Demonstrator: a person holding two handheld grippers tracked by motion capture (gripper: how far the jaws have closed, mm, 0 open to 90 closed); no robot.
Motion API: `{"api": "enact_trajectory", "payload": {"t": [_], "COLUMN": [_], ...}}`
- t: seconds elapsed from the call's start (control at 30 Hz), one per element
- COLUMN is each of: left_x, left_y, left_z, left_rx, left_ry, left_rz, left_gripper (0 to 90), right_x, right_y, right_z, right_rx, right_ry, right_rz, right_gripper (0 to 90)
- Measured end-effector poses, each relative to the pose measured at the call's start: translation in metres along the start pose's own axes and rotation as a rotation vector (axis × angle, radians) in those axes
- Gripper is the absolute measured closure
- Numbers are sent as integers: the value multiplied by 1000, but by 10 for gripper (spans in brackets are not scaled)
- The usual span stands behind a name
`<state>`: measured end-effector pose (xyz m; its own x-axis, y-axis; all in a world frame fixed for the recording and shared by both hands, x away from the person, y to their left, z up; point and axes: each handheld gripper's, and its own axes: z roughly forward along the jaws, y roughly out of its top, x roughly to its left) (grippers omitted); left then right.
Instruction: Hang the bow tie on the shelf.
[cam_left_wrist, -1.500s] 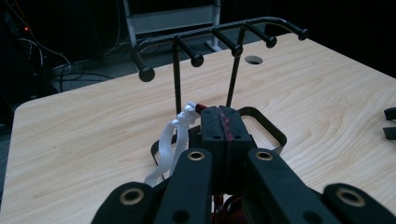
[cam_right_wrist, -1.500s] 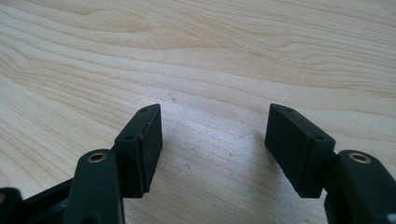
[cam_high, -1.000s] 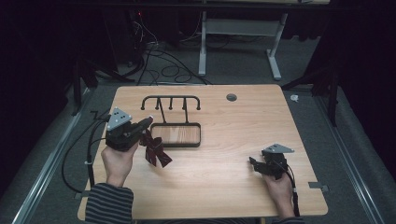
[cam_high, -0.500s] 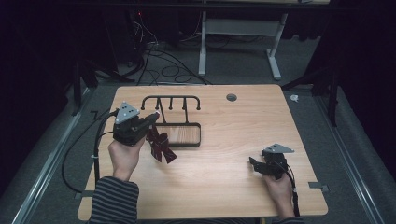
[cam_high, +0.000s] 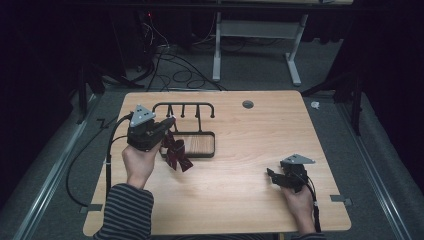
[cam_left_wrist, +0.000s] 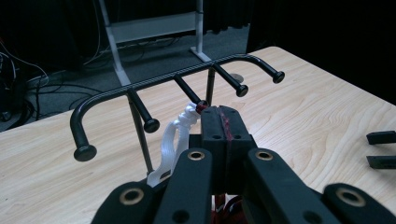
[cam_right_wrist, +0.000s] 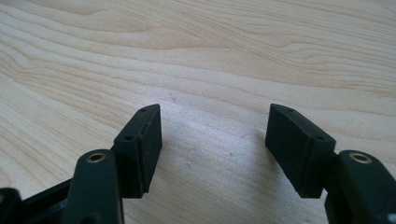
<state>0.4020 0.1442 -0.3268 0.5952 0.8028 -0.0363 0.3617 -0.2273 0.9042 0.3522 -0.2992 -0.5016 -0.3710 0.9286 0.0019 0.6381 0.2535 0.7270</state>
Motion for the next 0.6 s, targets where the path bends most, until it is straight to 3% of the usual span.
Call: {"api": "enact_trajectory", "payload": {"t": [0.6], "left_x": [0], "left_y": [15], "left_z": [23], "left_rx": [17], "left_ry": [20], "left_rz": [0], "left_gripper": [900], "right_x": [0], "right_y": [0], "right_z": [0], "right_rx": [0], "right_ry": [1], "right_rz": [-6], "right_gripper": [375]}}
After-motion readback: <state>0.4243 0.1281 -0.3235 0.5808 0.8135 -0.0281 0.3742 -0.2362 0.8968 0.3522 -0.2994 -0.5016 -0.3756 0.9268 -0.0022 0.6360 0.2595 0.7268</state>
